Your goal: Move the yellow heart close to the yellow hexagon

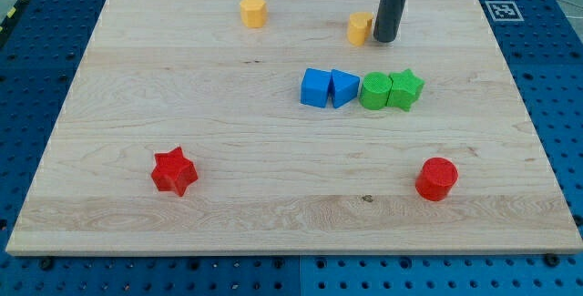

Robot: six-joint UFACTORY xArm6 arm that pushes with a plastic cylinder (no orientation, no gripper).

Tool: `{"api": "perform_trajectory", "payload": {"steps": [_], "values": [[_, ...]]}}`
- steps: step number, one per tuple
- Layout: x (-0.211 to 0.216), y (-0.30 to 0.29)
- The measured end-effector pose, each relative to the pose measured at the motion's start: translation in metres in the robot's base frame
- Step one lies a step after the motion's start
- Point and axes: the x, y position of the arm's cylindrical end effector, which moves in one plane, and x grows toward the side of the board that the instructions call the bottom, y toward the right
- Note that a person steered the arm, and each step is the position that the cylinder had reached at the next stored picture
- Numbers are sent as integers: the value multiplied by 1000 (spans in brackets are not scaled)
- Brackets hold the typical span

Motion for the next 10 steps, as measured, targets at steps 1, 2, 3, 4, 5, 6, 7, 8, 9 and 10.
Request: {"api": "perform_trajectory", "payload": {"steps": [1,2,3,4,5,6,7,8,9,10], "values": [[-3,-21],[-9,-33],[-9,-33],[-21,-33],[-27,-33],[-29,-35],[-32,-42],[-32,-53],[-32,-71],[-33,-77]]}}
